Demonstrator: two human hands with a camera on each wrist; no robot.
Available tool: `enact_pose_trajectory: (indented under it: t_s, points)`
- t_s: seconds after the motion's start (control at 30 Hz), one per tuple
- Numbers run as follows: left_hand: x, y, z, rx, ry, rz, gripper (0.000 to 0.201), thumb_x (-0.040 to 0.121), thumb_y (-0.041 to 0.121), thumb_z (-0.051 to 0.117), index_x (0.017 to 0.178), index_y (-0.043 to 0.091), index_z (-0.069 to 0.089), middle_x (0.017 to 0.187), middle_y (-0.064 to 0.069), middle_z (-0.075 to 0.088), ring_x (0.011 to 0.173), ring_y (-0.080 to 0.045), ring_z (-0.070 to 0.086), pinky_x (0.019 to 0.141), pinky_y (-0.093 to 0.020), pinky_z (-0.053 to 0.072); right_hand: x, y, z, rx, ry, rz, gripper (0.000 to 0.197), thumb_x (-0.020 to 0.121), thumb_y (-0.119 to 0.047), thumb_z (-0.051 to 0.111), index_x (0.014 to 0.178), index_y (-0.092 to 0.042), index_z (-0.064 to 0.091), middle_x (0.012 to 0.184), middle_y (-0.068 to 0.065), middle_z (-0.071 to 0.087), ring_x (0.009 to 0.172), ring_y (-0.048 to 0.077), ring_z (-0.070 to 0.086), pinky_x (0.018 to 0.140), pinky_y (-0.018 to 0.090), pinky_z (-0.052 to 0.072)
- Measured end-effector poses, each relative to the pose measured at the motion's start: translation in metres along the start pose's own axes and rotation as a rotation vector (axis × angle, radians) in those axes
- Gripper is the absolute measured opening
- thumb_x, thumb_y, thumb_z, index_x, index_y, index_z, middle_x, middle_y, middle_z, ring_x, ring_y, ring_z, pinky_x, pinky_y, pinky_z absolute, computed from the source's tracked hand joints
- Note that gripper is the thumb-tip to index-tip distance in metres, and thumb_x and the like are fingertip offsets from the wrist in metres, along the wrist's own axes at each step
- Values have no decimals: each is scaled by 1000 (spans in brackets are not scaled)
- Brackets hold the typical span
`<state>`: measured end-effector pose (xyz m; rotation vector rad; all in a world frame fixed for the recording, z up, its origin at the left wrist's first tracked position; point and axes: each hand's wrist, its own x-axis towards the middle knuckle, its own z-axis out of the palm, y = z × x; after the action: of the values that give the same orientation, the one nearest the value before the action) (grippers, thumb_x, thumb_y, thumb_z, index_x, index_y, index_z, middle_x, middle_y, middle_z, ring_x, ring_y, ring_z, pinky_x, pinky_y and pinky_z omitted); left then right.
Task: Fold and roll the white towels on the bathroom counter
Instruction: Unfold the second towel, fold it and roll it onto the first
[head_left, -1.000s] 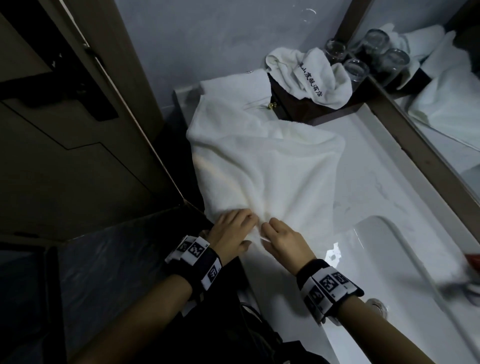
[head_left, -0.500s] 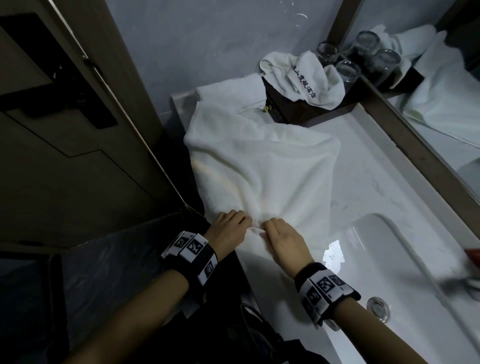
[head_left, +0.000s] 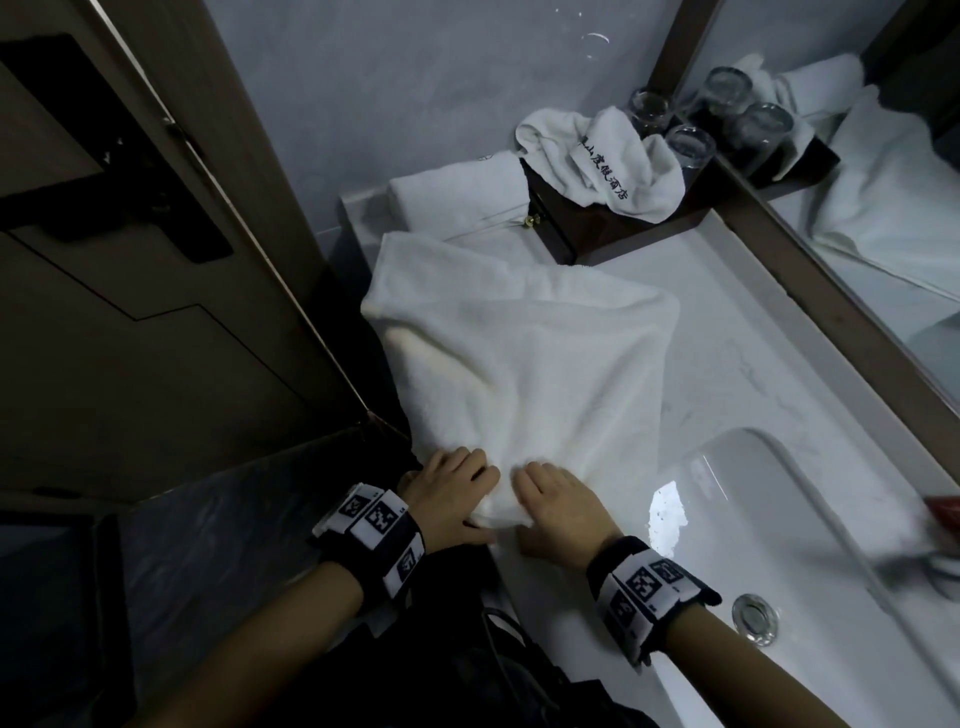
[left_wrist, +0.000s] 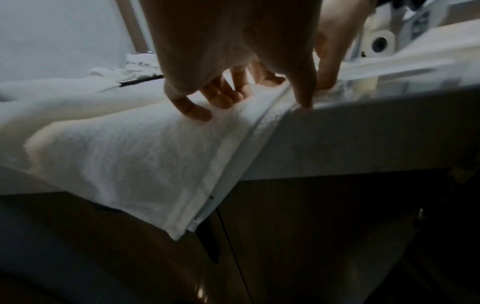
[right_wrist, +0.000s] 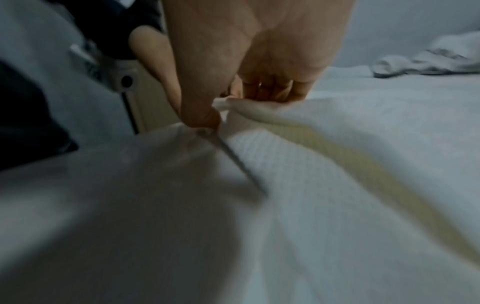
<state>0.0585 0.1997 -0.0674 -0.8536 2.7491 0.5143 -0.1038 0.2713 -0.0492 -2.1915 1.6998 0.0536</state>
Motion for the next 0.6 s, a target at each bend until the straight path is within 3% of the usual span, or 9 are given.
enact_pose_trajectory:
  t_s: [0.1, 0.2, 0.3, 0.4, 0.5, 0.6]
  points:
    - [1, 10, 0, 39, 12, -52, 49, 76, 48, 53, 108, 12, 43, 117, -8, 44, 112, -24, 40, 96, -39, 30, 3, -6, -1, -113, 84, 22, 47, 41, -11, 66, 88, -5, 68, 76, 6, 65, 65, 22, 64, 56, 24, 52]
    - [3, 15, -8, 8, 38, -99, 35, 80, 31, 48, 107, 10, 43, 117, -9, 45, 112, -24, 41, 95, -37, 30, 5, -7, -17, -25, 145, 42, 42, 37, -7, 78, 76, -3, 65, 67, 8, 63, 56, 26, 61, 49, 24, 50]
    - [1, 10, -25, -207, 168, -185, 33, 77, 14, 49, 107, 6, 42, 111, -14, 50, 105, -30, 48, 91, -38, 37, 7, -6, -47, 137, 218, 72, 27, 61, -4, 75, 84, 1, 62, 71, 15, 63, 61, 31, 61, 52, 31, 48]
    - [3, 8, -46, -360, 328, -182, 43, 79, 16, 56, 116, 3, 40, 109, -17, 56, 98, -35, 56, 83, -41, 45, 15, -1, -77, 331, 284, 104, 21, 86, -10, 57, 106, -3, 54, 86, 11, 62, 75, 27, 58, 63, 36, 45]
    - [10, 6, -66, -525, 408, -178, 39, 87, 24, 58, 118, 3, 45, 108, -18, 63, 97, -31, 60, 79, -34, 41, 22, -1, -99, 479, 307, 72, 14, 90, -10, 50, 104, -11, 50, 82, 0, 56, 66, 17, 50, 62, 31, 41]
    - [12, -7, -85, -801, 514, -208, 17, 88, 15, 58, 99, 3, 60, 88, -20, 65, 83, -24, 61, 68, -22, 40, 27, 1, -110, 480, 324, 83, 22, 88, -22, 58, 106, -16, 47, 89, -4, 64, 73, 20, 57, 64, 36, 46]
